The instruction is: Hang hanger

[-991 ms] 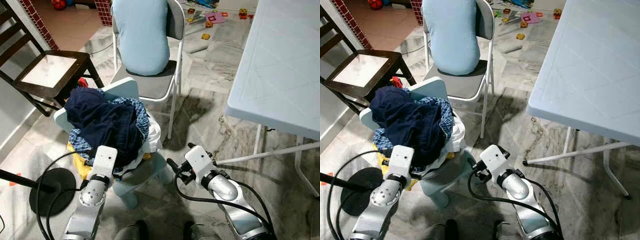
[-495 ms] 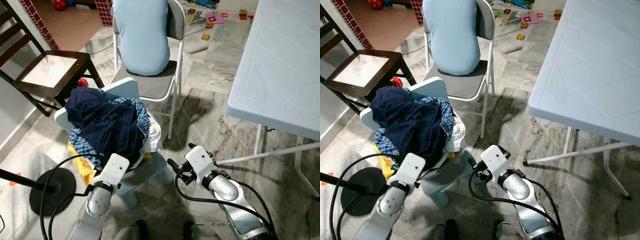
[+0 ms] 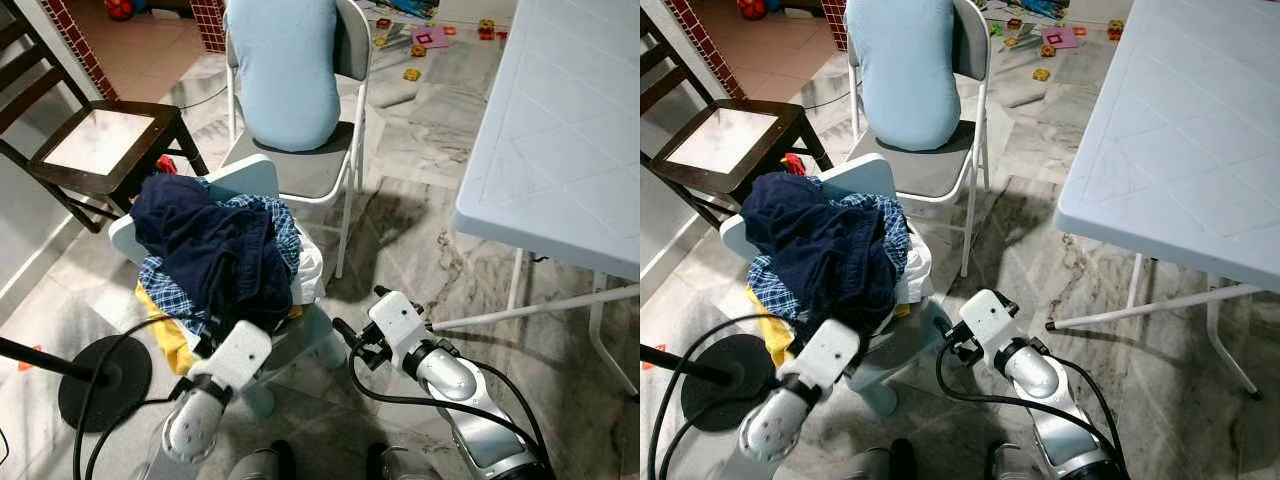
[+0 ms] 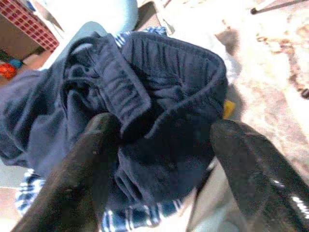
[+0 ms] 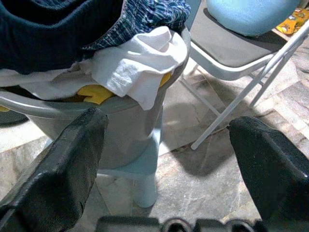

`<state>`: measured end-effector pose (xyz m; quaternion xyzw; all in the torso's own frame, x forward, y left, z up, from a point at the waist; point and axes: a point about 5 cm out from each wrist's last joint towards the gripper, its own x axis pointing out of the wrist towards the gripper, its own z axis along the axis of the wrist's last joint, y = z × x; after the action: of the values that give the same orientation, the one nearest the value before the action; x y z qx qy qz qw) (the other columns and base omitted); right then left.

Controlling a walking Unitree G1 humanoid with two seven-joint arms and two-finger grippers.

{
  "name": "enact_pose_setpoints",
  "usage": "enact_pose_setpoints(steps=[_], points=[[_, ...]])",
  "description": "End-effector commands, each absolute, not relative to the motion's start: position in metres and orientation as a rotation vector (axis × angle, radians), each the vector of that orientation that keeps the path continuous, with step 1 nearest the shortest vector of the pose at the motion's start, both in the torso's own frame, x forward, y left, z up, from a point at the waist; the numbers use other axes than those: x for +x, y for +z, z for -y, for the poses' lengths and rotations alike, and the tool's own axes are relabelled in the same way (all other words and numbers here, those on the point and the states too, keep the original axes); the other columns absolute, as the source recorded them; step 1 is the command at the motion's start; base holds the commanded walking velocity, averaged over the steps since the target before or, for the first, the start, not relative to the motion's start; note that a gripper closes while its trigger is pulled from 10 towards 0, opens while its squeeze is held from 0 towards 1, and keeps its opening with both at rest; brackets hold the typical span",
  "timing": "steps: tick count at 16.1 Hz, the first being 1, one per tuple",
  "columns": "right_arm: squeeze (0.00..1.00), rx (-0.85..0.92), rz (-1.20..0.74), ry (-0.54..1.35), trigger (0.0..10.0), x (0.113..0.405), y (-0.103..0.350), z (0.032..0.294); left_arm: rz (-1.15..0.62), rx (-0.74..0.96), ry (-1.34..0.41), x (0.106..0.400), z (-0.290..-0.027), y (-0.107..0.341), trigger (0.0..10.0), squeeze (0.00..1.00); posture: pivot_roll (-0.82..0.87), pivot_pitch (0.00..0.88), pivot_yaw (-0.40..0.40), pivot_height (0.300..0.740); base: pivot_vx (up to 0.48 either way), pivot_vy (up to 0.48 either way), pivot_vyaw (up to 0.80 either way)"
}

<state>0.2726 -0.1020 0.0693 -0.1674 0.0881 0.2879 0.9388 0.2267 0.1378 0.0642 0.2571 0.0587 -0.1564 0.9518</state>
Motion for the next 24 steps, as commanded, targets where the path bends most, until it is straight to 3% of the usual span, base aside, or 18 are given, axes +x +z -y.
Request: enact_pose_setpoints(steps=[1,3,12,13,14,15,20,24], points=[[0.00,-0.342,-0.189,0.611,10.0,0.269,0.065,0.097,-0.130,0.494,-0.335,0.223,-0.139,0.064,10.0,1.00,-0.03,0.207,0.058,0.740,0.000,0.000,0.00],[0.00,-0.342,-0.193,0.613,10.0,0.268,0.065,0.097,-0.129,0.415,-0.375,0.220,-0.135,0.064,10.0,0.97,-0.02,0.208,0.058,0.740,0.000,0.000,0.00],[0.00,-0.337,-0.202,0.628,10.0,0.270,0.063,0.093,-0.081,0.439,-0.206,0.210,-0.153,0.081,10.0,1.00,0.00,0.213,0.057,0.740,0.000,0.000,0.00],[0.00,-0.334,-0.202,0.631,10.0,0.270,0.062,0.092,-0.106,0.433,-0.218,0.209,-0.154,0.079,10.0,0.67,0.01,0.212,0.058,0.740,0.000,0.000,0.00],[0.00,-0.332,-0.202,0.635,10.0,0.271,0.063,0.090,-0.144,0.409,-0.212,0.207,-0.157,0.076,10.0,0.17,0.01,0.213,0.059,0.740,0.000,0.000,0.00],[0.00,-0.332,-0.200,0.637,10.0,0.271,0.063,0.089,-0.176,0.404,-0.216,0.205,-0.159,0.071,10.0,0.00,0.01,0.212,0.059,0.740,0.000,0.000,0.00],[0.00,-0.332,-0.202,0.633,10.0,0.272,0.062,0.091,-0.283,0.335,-0.216,0.205,-0.159,0.042,10.0,0.00,0.00,0.213,0.062,0.740,0.000,0.000,0.00],[0.00,-0.334,-0.206,0.629,10.0,0.271,0.061,0.093,-0.230,0.330,-0.199,0.223,-0.162,0.044,10.0,0.00,-0.01,0.212,0.063,0.740,0.000,0.000,0.00]])
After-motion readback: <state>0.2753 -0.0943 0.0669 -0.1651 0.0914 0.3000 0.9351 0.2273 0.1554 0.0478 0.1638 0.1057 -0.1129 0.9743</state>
